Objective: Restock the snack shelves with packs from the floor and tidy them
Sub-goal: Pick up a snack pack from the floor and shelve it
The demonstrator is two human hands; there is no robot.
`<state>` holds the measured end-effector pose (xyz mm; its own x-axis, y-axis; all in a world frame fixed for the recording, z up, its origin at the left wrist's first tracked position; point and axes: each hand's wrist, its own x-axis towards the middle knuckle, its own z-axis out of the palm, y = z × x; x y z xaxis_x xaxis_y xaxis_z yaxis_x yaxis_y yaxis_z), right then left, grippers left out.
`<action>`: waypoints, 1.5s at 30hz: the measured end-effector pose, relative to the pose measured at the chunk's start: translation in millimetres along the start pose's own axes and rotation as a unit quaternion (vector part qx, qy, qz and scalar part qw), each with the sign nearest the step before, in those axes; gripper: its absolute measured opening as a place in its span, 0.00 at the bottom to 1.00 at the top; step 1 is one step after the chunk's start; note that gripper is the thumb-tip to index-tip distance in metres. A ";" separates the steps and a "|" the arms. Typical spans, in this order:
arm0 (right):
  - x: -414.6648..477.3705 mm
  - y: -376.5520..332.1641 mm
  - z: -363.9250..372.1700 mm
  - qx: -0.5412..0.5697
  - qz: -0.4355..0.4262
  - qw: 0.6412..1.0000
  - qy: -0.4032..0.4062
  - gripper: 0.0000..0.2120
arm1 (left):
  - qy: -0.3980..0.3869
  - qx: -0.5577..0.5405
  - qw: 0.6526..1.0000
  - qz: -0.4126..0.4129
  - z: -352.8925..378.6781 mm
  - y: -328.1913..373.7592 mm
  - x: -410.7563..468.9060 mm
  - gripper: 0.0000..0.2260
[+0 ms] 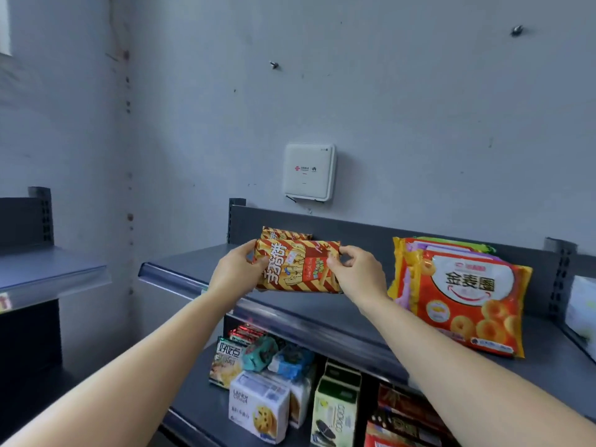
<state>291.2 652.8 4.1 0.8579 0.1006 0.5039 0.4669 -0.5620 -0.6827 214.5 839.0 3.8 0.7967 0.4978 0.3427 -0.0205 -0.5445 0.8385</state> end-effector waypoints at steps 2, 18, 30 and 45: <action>27.1 -1.0 18.4 -0.025 0.010 0.999 -0.020 0.16 | -0.014 -0.009 1.000 -0.012 2.2 -8.4 29.9 0.22; 145.5 9.4 152.7 -0.115 0.148 0.982 0.005 0.06 | -0.200 -0.035 0.979 -0.020 28.1 -92.4 236.6 0.16; 164.8 14.2 185.1 -0.116 0.184 0.975 0.045 0.08 | -0.186 -0.024 0.982 0.009 51.0 -112.2 283.4 0.20; 85.1 -2.6 97.4 -0.233 0.136 0.961 0.064 0.12 | -0.143 0.172 0.947 0.229 58.9 -52.2 209.2 0.29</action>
<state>383.9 742.8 -2.8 0.8875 -0.1876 0.4209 0.0560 -0.8628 -0.5025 417.9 931.8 6.8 0.8837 -0.0199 0.4675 -0.2445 -0.8715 0.4251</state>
